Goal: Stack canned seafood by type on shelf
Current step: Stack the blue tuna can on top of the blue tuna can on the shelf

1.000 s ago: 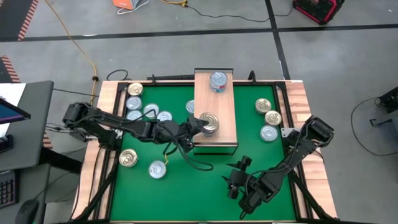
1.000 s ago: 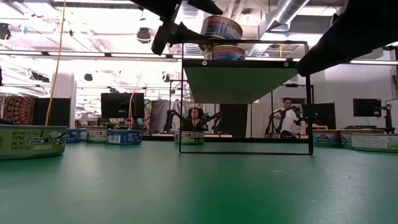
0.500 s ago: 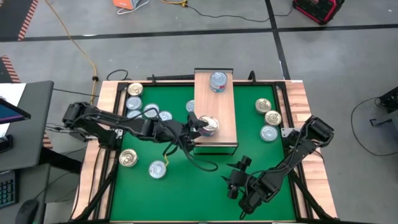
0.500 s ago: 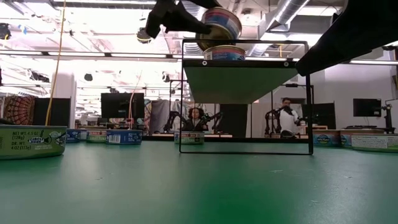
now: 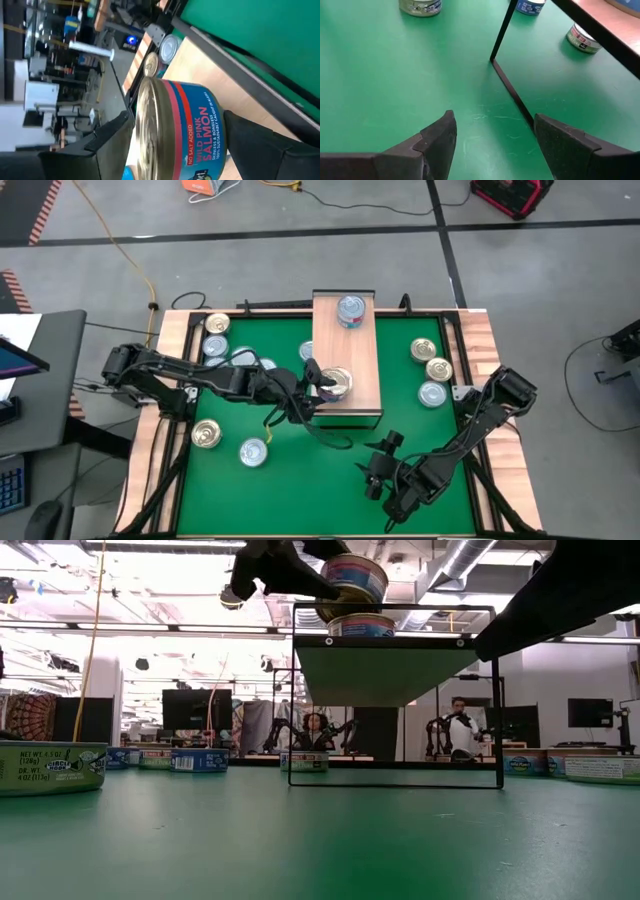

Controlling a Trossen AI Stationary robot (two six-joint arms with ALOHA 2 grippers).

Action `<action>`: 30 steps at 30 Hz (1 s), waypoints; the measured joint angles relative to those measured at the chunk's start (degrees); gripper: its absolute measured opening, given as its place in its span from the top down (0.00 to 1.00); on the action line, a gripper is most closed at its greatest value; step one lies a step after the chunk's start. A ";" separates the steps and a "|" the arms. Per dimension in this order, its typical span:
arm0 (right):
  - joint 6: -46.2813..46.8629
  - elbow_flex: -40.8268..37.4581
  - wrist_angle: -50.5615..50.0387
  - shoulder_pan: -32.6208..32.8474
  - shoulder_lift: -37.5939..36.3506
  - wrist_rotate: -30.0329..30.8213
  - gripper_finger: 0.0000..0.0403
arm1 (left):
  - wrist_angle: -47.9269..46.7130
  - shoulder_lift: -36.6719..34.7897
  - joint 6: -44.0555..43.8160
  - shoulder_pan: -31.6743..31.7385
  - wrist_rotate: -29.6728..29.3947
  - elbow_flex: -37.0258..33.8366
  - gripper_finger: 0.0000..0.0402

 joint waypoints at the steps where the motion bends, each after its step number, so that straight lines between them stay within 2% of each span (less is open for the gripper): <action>1: -0.04 0.00 0.02 0.00 0.00 0.02 0.28 | 0.14 -0.02 0.72 0.43 0.12 0.00 0.28; 15: -0.85 0.00 0.86 -0.02 0.02 0.02 0.28 | -0.26 2.53 -2.06 3.50 3.99 2.08 0.28; 25: -1.32 -0.02 0.64 -0.02 0.04 -0.01 0.28 | 6.06 3.52 -0.71 4.58 7.27 2.10 0.28; 27: -0.87 -0.02 0.52 0.11 0.04 -0.36 0.28 | 2.70 3.25 -1.82 3.37 5.04 3.12 0.28; 30: -0.61 -0.02 0.26 0.86 0.04 -1.12 0.28 | -5.83 0.98 -6.82 -1.13 -2.29 7.30 0.29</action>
